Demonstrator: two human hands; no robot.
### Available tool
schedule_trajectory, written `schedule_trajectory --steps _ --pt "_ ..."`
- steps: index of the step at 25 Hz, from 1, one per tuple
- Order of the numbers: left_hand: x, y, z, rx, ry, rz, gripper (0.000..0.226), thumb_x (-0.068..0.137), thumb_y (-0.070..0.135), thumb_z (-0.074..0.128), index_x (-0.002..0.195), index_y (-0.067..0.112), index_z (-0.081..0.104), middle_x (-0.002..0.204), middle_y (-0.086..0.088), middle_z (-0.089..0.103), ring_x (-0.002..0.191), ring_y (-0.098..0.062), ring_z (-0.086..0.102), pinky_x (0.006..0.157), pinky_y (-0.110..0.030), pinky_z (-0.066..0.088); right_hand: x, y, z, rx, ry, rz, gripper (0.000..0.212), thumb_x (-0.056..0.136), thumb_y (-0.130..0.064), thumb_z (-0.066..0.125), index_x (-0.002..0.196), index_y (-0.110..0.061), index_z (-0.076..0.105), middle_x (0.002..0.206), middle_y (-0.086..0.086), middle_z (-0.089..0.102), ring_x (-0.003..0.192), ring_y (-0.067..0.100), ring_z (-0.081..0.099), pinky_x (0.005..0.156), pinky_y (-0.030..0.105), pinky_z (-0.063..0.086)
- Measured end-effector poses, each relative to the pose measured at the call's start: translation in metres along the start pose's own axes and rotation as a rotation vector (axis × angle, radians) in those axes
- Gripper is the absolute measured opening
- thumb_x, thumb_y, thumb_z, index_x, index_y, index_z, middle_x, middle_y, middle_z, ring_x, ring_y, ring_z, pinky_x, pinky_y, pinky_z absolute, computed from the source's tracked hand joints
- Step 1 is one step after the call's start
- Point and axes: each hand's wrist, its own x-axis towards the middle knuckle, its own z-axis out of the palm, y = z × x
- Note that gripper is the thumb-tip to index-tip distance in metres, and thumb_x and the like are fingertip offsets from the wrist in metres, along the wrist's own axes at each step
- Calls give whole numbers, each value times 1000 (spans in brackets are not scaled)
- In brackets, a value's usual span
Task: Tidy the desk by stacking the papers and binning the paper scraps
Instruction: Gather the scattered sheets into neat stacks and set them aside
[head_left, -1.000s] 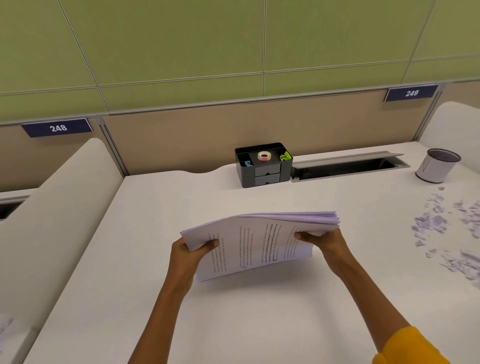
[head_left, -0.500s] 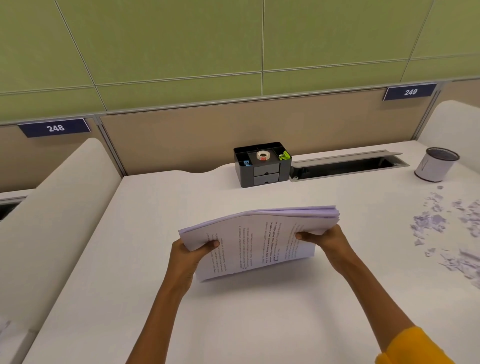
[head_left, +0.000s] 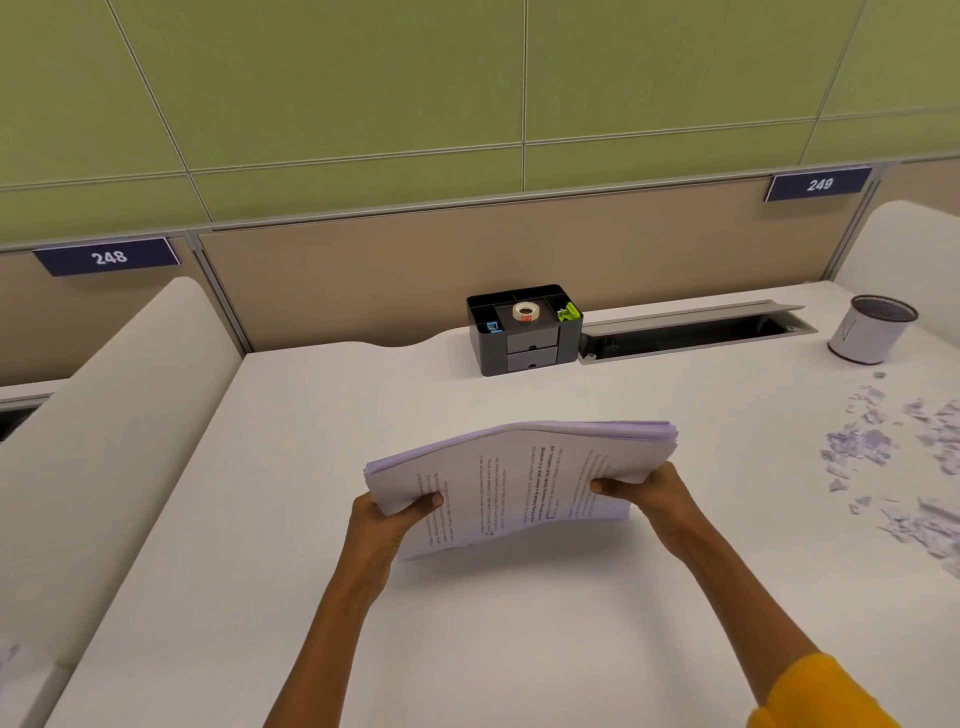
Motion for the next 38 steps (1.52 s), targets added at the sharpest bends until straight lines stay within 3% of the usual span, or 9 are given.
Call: schedule_trajectory --steps 8,15,19,21,24,27,29,33,38 --pt "3 22 3 137 84 26 23 69 24 81 87 24 66 81 1 71 82 -29 66 67 -31 53 7 -40 -9 -80 23 -78 34 68 -15 82 99 -18 69 94 2 74 91 23 68 71 26 56" --pt "3 113 11 688 115 334 19 83 30 68 72 15 62 75 -5 62 66 -23 56 53 -17 39 21 -92 -13 -459 -16 -200 21 76 -13 76 96 -11 70 93 2 70 86 20 63 74 24 52" --pt "2 157 41 945 30 506 17 87 18 61 72 16 69 78 -9 66 77 -27 58 83 -37 45 19 -102 28 -634 -108 -260 33 79 -16 74 111 -16 68 98 -5 63 86 15 57 72 20 46" --pt "6 170 58 1152 17 576 20 90 15 56 73 18 67 82 -1 63 84 -22 55 109 -50 24 18 -103 44 -576 -101 -267 30 83 -15 70 112 -10 67 93 -3 61 81 15 58 63 13 43" --pt "13 176 71 1306 32 704 16 89 17 59 99 25 69 106 1 62 110 -19 50 111 -51 -10 14 -95 52 -340 -47 -183 25 85 -13 66 110 -8 66 93 3 64 77 18 62 63 17 48" --pt "18 155 61 1172 234 933 70 78 19 72 139 26 41 142 -11 39 141 -30 17 110 -52 -11 10 -81 51 -177 -26 -113 16 83 -11 69 96 -19 65 90 -1 67 76 13 64 62 19 51" --pt "16 140 49 822 375 842 91 74 19 77 147 26 22 151 -11 23 143 -28 9 113 -44 7 7 -73 47 -96 3 -77 19 81 -10 71 92 -23 64 89 -4 67 79 15 65 61 19 52" --pt "4 97 41 95 188 253 54 89 27 59 137 28 34 143 -1 40 131 -17 38 93 -21 38 4 -61 38 18 12 -36 28 74 -12 78 97 -23 67 96 -1 72 88 22 68 69 28 56" --pt "-3 75 51 -151 109 226 22 102 27 30 105 21 51 92 5 62 79 -5 60 59 -14 50 3 -56 44 54 -29 -40 40 60 -21 78 99 -22 69 99 3 74 90 24 69 78 37 58"
